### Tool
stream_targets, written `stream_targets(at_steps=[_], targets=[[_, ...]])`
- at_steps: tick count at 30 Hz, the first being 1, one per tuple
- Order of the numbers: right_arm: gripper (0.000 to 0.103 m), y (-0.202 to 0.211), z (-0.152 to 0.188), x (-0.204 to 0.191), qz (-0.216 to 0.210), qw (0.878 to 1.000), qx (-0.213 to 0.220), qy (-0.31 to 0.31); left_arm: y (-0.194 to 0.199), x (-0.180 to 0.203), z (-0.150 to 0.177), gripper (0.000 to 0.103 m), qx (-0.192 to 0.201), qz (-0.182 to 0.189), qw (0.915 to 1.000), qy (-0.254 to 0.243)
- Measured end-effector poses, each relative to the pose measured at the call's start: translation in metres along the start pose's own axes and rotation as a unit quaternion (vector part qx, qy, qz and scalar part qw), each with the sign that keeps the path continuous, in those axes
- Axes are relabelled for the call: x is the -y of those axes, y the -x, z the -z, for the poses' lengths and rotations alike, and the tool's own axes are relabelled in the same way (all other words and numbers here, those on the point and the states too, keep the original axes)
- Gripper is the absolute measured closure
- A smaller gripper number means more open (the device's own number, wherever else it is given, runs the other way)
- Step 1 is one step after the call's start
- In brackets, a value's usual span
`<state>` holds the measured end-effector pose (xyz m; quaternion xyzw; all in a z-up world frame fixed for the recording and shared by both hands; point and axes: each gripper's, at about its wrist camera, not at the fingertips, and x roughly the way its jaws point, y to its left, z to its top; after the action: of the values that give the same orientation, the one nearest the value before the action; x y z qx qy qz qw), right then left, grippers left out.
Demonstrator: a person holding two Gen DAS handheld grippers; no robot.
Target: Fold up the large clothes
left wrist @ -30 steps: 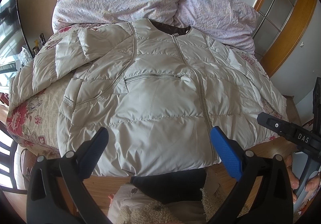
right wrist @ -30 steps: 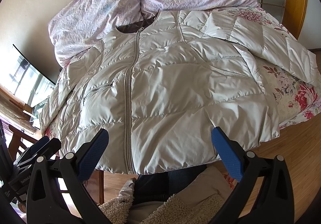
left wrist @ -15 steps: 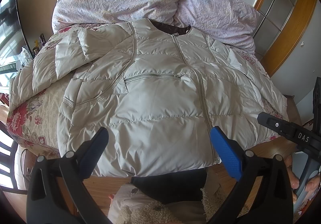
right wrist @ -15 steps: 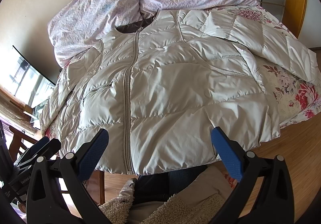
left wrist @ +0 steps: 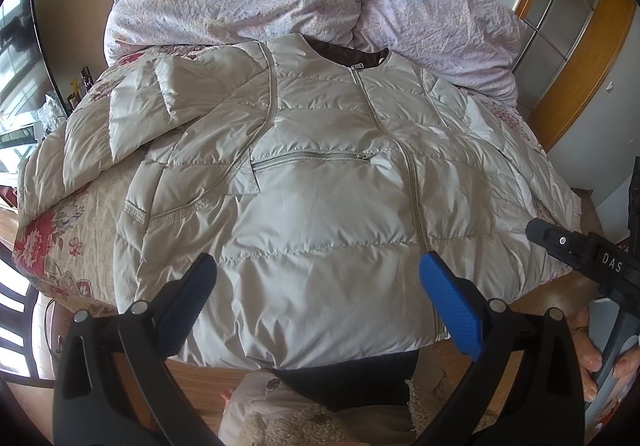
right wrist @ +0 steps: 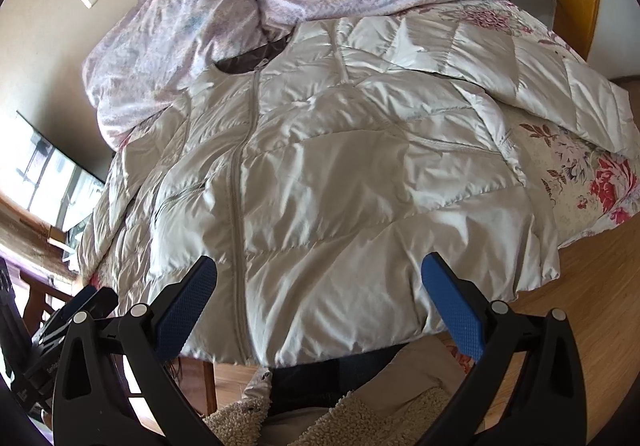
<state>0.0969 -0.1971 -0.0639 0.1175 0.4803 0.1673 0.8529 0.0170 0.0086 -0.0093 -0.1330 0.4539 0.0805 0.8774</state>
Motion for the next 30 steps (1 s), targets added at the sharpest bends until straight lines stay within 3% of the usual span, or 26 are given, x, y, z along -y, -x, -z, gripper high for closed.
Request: stream_targets(at_steps=[6,10,14,20,24,30], targets=[[0.001,0.0,-0.022,0.044,0.012,0.996,0.049,-0.071,-0.015,-0.002,-0.013,0.002,-0.005,-0.013,0.9999,-0.002],[0.001,0.006,-0.036,0.092,0.02,0.984,0.109,-0.139,-0.027,-0.003,-0.024,0.002,-0.01,-0.02,0.9997,-0.003],[0.001,0.009,-0.048,0.141,0.048,0.97,0.14,-0.194,-0.042,-0.007,-0.035,0.002,-0.019,-0.016,0.9997,-0.003],[0.002,0.005,-0.052,0.222,0.064,0.938,0.146,-0.308,-0.064,-0.01,-0.05,0.002,-0.027,-0.009,0.9996,-0.005],[0.017,-0.005,-0.045,0.273,0.043,0.909,0.138,-0.39,-0.079,-0.01,-0.057,0.002,-0.037,-0.001,0.9993,-0.01],[0.027,-0.008,-0.038,0.316,0.016,0.877,0.156,-0.454,-0.093,-0.012,-0.063,0.002,-0.04,0.005,0.9991,-0.01]])
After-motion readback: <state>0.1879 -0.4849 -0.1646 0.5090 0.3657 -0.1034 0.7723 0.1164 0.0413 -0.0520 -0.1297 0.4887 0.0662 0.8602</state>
